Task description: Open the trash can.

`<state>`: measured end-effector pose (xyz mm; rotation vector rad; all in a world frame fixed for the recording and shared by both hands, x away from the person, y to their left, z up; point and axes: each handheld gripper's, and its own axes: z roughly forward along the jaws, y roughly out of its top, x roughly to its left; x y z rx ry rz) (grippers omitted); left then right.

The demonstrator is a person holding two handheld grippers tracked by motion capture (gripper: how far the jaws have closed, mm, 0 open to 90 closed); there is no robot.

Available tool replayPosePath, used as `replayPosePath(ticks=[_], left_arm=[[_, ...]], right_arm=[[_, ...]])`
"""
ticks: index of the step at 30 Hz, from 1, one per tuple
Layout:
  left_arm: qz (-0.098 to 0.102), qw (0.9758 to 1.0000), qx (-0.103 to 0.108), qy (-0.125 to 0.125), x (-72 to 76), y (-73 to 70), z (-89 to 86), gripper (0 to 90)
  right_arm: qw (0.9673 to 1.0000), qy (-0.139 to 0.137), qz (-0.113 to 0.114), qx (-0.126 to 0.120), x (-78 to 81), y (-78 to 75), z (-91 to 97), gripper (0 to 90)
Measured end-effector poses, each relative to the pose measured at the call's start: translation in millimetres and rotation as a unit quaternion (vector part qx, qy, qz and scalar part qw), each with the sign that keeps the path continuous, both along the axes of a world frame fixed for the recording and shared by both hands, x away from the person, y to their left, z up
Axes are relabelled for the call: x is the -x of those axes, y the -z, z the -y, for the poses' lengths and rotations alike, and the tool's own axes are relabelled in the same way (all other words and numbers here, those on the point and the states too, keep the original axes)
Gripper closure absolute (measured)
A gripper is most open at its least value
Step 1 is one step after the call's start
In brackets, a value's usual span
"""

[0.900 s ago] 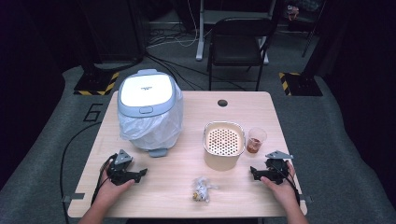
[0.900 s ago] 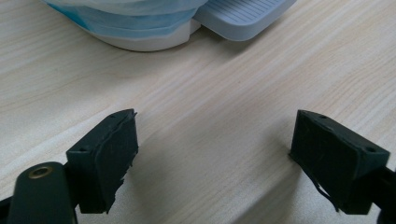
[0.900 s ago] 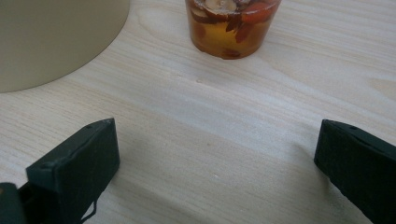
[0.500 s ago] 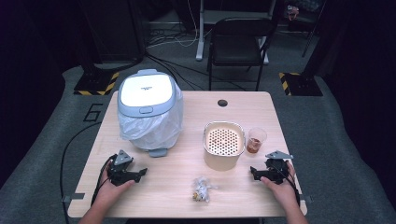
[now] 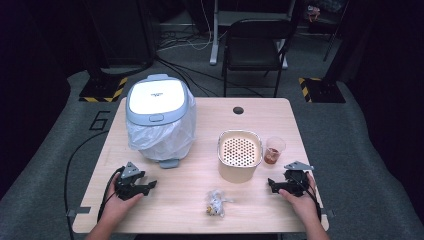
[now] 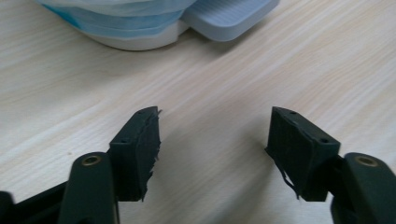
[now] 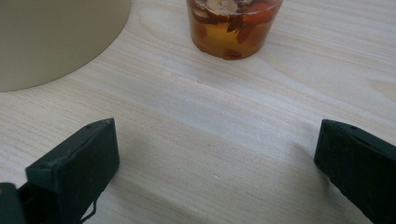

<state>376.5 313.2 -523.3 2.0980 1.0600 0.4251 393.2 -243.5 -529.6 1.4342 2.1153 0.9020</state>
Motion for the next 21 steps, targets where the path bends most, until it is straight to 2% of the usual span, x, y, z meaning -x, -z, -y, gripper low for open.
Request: replayPosePath(ticks=[3,8,12,13,14,16,21], left_arm=[[0.005,0.9996,0.027,-0.001,1.8,-6.4,5.2,34.8],[0.005,0.9997,0.013,0.018,1.0,-19.5,10.0,34.8],[-0.001,0.9997,0.016,0.020,0.5,-25.4,20.9,35.8],[-0.002,0.9993,0.020,0.031,-1.5,-28.2,26.8,36.6],[-0.002,0.9993,0.020,0.031,-1.5,-28.2,26.8,36.7],[0.003,0.9990,0.025,0.037,-3.7,-29.4,37.9,37.0],[0.006,0.9982,0.030,0.051,-9.0,-30.8,51.4,37.2]], right_arm=[[1.0000,0.000,0.000,0.000,0.0,0.0,0.0,0.0],[1.0000,0.000,0.000,0.000,0.0,0.0,0.0,0.0],[1.0000,0.001,0.000,0.000,-0.2,0.0,-0.3,0.0],[1.0000,-0.004,0.002,0.005,-0.7,0.0,0.7,0.0],[1.0000,-0.004,0.002,0.005,-0.7,0.0,0.7,0.0],[1.0000,-0.006,0.003,0.006,-1.0,0.1,0.8,0.0],[1.0000,-0.004,0.001,0.005,-0.7,0.0,0.6,0.0]])
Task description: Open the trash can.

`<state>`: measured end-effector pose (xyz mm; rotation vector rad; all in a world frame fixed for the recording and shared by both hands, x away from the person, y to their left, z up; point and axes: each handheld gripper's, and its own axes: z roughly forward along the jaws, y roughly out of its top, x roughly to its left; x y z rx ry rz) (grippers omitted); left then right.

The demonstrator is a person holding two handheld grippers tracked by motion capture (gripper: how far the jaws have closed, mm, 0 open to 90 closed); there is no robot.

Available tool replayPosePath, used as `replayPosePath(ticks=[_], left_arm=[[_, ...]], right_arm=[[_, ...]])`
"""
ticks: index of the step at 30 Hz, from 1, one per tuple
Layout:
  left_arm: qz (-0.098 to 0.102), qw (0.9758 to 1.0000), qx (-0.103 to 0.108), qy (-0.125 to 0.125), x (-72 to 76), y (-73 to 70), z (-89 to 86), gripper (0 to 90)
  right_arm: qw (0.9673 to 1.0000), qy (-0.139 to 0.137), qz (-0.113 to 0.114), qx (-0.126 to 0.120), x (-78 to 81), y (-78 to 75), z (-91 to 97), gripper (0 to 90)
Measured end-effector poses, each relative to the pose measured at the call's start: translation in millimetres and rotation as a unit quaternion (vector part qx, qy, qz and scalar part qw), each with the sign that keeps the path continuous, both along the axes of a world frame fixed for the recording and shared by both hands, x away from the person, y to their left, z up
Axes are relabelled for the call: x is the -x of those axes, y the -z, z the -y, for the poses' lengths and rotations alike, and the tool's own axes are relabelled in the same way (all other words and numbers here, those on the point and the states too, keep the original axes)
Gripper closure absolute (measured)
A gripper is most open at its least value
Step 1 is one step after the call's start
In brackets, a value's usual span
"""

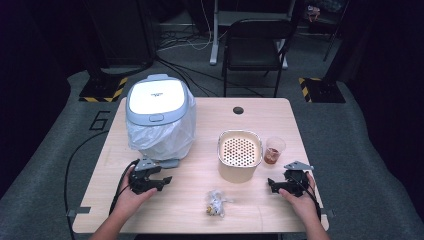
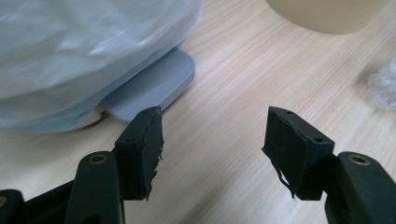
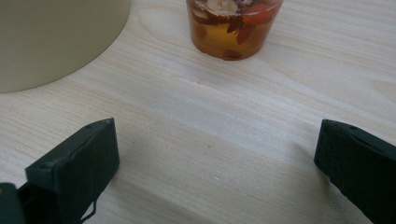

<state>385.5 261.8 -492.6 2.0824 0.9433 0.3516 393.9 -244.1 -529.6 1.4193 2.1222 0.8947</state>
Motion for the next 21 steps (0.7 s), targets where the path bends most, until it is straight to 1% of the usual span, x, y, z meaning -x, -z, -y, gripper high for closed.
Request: replayPosePath(ticks=[1,2,3,4,5,6,7,8,9,11,12,13,14,15,16,17,18,20,21], left_arm=[[0.000,1.0000,0.000,0.000,0.0,0.0,0.0,37.2],[-0.001,1.0000,-0.005,0.003,-1.5,-0.9,2.5,37.2],[0.001,1.0000,-0.002,0.004,-2.3,-0.7,4.5,37.1],[-0.002,1.0000,0.002,0.006,-3.7,-1.0,6.5,37.1],[-0.002,1.0000,0.002,0.006,-3.7,-1.0,6.5,37.2],[-0.004,1.0000,0.009,0.001,-4.3,0.1,9.6,37.2],[-0.004,1.0000,0.009,0.001,-4.3,0.1,9.6,37.1],[-0.002,1.0000,0.002,0.005,-5.5,-0.3,9.8,37.1],[0.009,0.9999,-0.001,0.009,-7.3,0.8,11.3,37.1],[0.010,0.9999,-0.004,0.010,-8.3,0.3,12.9,37.2],[0.017,0.9998,-0.006,0.009,-9.3,0.5,14.9,37.4],[0.017,0.9998,-0.006,0.009,-9.3,0.5,14.9,37.4],[0.027,0.9996,-0.010,0.005,-10.5,1.5,17.3,37.4],[0.027,0.9996,-0.010,0.005,-10.5,1.5,17.3,37.4],[0.034,0.9992,-0.019,0.005,-12.5,2.2,18.7,37.4],[0.034,0.9992,-0.019,0.005,-12.5,2.2,18.7,37.4],[0.041,0.9988,-0.026,0.005,-14.2,2.4,19.6,37.4],[0.042,0.9989,-0.023,0.001,-14.7,3.2,21.1,37.4],[0.052,0.9980,-0.036,0.000,-16.2,4.3,23.0,37.5]], right_arm=[[1.0000,0.000,0.000,0.000,0.0,0.0,0.0,0.0],[1.0000,-0.001,0.001,0.001,-0.2,0.0,0.2,0.0],[1.0000,-0.001,0.001,0.001,-0.1,0.0,0.1,0.0],[1.0000,0.000,0.000,0.000,-0.1,0.0,0.0,0.0],[1.0000,0.000,0.000,0.000,-0.1,0.0,0.0,0.0],[1.0000,-0.001,0.001,0.001,-0.2,0.0,0.2,0.0],[1.0000,-0.001,0.001,0.001,-0.2,0.0,0.2,0.0],[1.0000,-0.001,0.001,0.001,-0.2,0.0,0.2,0.0],[1.0000,-0.001,0.001,0.001,-0.2,0.0,0.2,0.0],[1.0000,-0.001,0.001,0.001,-0.2,0.1,0.2,0.0],[1.0000,-0.001,0.001,0.001,-0.2,0.0,0.2,0.0],[1.0000,-0.001,0.001,0.001,-0.2,0.0,0.2,0.0],[1.0000,-0.001,0.001,0.001,-0.2,0.0,0.2,0.0],[1.0000,-0.001,0.001,0.001,-0.2,0.0,0.2,0.0],[1.0000,-0.001,0.001,0.001,-0.2,0.0,0.1,0.0],[1.0000,-0.001,0.001,0.001,-0.2,0.0,0.1,0.0],[1.0000,-0.001,0.001,0.001,-0.2,0.1,0.1,0.0],[1.0000,-0.001,0.001,0.001,-0.2,0.0,0.2,0.0],[1.0000,-0.001,0.001,0.001,-0.2,0.0,0.2,0.0]])
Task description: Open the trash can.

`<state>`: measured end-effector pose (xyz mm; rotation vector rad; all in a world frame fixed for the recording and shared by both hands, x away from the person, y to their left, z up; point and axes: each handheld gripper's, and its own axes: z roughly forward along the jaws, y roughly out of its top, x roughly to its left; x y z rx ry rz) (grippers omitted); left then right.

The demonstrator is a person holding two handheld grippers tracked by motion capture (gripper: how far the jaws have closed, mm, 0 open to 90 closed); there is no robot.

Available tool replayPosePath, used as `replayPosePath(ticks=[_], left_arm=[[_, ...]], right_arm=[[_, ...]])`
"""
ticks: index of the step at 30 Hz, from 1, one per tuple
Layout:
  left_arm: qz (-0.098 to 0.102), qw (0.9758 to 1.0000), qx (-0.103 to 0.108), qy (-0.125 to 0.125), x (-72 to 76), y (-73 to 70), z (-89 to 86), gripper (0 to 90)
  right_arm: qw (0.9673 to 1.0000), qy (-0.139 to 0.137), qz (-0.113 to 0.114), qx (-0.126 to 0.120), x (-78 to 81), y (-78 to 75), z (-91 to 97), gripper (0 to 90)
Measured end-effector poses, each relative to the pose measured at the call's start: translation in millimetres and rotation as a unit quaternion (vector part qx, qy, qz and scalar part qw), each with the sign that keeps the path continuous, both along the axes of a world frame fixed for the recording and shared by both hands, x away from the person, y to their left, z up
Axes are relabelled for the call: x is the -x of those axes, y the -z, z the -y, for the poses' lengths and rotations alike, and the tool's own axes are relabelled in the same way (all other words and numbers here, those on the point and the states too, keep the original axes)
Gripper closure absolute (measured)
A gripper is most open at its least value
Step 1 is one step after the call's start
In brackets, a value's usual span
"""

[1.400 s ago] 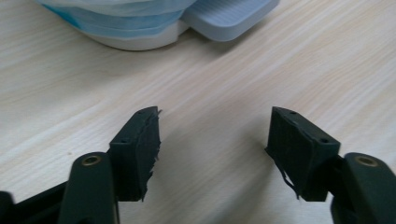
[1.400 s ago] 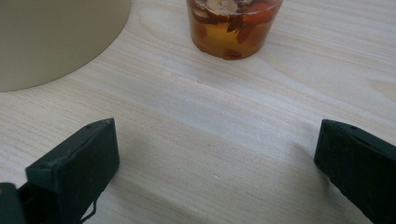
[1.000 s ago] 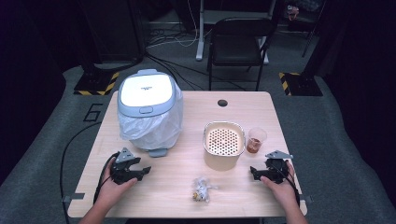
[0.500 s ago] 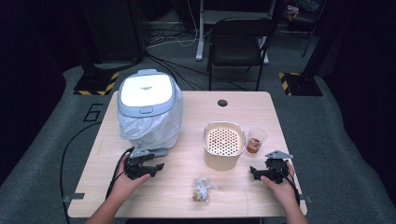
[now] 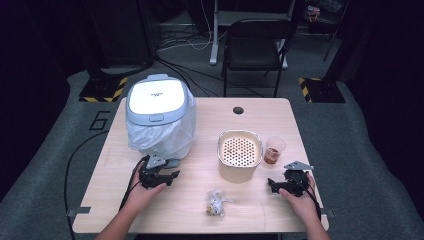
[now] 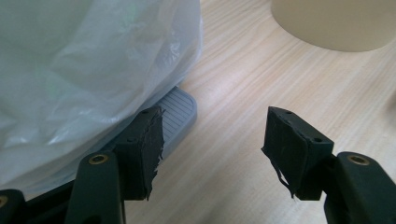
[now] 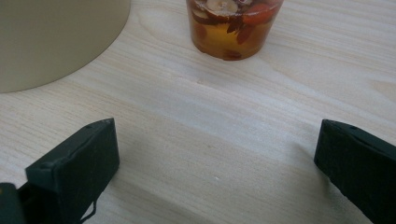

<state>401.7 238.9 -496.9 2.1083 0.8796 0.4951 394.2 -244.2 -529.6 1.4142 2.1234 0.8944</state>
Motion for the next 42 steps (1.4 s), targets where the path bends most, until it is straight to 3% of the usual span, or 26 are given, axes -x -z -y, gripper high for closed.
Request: replayPosePath(ticks=[2,5,7,8,9,15,19,28,32,38,42], left_arm=[[-0.001,1.0000,-0.001,-0.003,0.1,1.0,1.5,37.5],[0.012,0.9995,-0.029,0.002,-0.7,5.0,6.5,38.0],[0.013,0.9993,-0.035,0.006,0.2,6.4,7.8,39.7],[0.028,0.9982,-0.051,0.009,2.0,8.4,10.5,39.7],[0.030,0.9978,-0.058,0.010,2.6,8.6,11.3,39.7],[0.033,0.9980,-0.052,0.015,2.7,11.3,9.8,39.0],[0.051,0.9953,-0.079,0.022,6.2,15.7,14.7,37.9],[0.044,0.9961,-0.072,0.024,5.4,16.7,13.6,36.1],[0.050,0.9947,-0.085,0.029,5.4,17.3,13.7,36.1],[0.037,0.9962,-0.072,0.033,2.1,17.4,10.0,36.1],[0.035,0.9943,-0.093,0.038,1.9,19.1,12.1,35.9]], right_arm=[[1.0000,0.000,0.000,0.000,0.0,0.0,0.0,0.0],[1.0000,0.000,0.000,0.000,0.0,0.0,0.0,0.0],[1.0000,0.000,0.000,0.000,0.0,0.0,0.0,0.0],[1.0000,0.001,-0.001,-0.001,0.2,0.0,-0.3,0.0],[1.0000,0.000,0.000,0.000,0.0,0.0,0.0,0.0],[1.0000,0.000,0.000,-0.001,0.1,0.0,-0.2,0.0],[1.0000,0.000,0.000,0.000,0.0,0.0,0.0,0.0],[1.0000,-0.001,0.000,0.000,0.0,0.0,0.1,0.0],[1.0000,0.001,-0.001,-0.001,0.2,0.0,-0.2,0.0],[1.0000,0.002,-0.002,-0.002,0.4,0.0,-0.5,0.0],[1.0000,0.002,-0.002,-0.002,0.3,0.0,-0.4,0.0]])
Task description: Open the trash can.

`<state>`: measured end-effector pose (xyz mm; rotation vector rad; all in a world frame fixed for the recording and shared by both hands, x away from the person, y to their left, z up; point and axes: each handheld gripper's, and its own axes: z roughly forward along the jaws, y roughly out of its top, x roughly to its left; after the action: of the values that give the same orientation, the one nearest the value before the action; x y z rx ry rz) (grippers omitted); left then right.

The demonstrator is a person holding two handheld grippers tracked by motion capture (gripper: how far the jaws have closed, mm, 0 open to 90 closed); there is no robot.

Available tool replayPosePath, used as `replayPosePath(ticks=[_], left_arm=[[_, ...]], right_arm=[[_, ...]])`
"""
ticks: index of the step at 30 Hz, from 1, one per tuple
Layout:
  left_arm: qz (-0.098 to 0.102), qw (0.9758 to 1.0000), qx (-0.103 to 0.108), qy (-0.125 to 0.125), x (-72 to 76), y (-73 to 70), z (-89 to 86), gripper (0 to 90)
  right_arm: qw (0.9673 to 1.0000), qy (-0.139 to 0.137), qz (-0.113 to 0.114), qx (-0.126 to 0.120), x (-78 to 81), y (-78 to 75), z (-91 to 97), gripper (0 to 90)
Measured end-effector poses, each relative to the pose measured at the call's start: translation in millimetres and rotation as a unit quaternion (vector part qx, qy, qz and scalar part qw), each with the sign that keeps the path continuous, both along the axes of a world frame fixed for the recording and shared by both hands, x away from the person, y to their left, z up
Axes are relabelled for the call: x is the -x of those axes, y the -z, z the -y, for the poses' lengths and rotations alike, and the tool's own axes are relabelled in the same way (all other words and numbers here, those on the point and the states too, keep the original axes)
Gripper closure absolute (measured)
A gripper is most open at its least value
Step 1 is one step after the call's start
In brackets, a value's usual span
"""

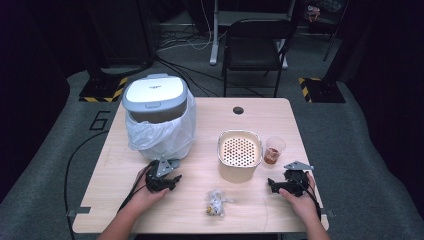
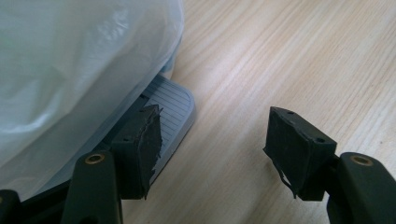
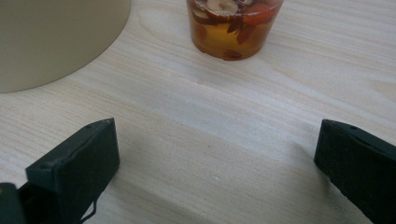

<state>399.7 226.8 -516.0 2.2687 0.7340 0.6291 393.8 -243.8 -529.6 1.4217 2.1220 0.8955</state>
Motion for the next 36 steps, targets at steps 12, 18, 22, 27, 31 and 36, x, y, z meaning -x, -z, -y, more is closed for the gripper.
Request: replayPosePath(ticks=[12,18,22,27,31,36], left_arm=[[-0.019,0.9997,0.011,-0.005,-3.9,3.9,-0.6,35.6],[-0.019,0.9998,0.008,-0.004,-3.7,3.7,-0.7,35.6],[-0.018,0.9998,0.009,-0.006,-3.6,3.8,-0.2,35.6],[-0.019,0.9998,0.008,-0.006,-3.8,3.5,-0.5,35.6],[-0.020,0.9998,0.008,-0.007,-3.6,3.6,-0.1,35.7],[-0.019,0.9998,0.008,-0.008,-3.6,3.6,0.0,35.6]], right_arm=[[1.0000,-0.004,0.001,0.001,-0.5,0.0,0.1,0.0],[1.0000,-0.003,0.001,0.001,-0.4,0.1,-0.3,0.0],[1.0000,0.001,-0.001,-0.003,0.8,-0.1,-1.1,0.0],[1.0000,0.002,-0.002,0.000,6.8,-5.9,-2.8,10.6],[0.9999,-0.012,0.002,-0.004,18.8,-19.0,-9.1,12.1],[0.9988,-0.048,0.006,-0.003,36.0,-36.2,-24.4,14.4]])
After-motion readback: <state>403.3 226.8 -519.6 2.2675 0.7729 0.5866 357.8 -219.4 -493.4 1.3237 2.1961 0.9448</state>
